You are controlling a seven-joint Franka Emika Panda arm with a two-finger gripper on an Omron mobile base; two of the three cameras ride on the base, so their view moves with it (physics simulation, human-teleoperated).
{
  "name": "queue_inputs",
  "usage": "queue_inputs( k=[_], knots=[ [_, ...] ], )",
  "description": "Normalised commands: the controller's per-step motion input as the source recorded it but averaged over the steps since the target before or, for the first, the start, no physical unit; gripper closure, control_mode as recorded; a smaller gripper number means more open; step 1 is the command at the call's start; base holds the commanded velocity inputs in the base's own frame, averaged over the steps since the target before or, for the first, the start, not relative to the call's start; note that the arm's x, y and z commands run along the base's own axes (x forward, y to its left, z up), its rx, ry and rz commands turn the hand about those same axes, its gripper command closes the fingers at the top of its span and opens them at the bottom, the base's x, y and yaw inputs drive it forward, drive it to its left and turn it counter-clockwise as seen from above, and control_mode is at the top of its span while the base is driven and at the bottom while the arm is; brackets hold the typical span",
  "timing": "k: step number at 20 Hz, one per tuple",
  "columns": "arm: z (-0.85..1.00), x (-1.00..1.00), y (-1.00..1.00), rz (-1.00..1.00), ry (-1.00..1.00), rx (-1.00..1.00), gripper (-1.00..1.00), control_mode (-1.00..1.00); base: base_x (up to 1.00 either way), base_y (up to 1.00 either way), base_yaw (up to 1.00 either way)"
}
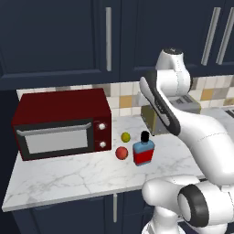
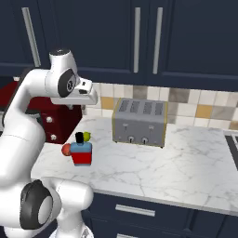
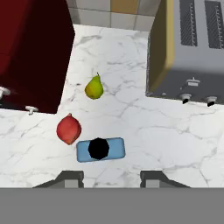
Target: Place the liquor on the top shelf of the fridge to keep it out of children's reach, and place the onion and pear on lower shelves for easy access.
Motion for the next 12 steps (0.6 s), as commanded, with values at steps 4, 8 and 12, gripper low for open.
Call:
queue_inputs(
  k=[4,8,12],
  knots=[
    [-0.16,-0.07,-0.1,0.06,-0.09,0.06,-1.0,-1.0,0.0,0.0,0.0],
    [-0.21,-0.34,-0.03,0.31,-0.38,0.11,-1.0,-1.0,0.0,0.0,0.0],
    [-0.01,-0.51,-0.33,0.43,-0.49,0.14,-1.0,-1.0,0.0,0.0,0.0]
  ],
)
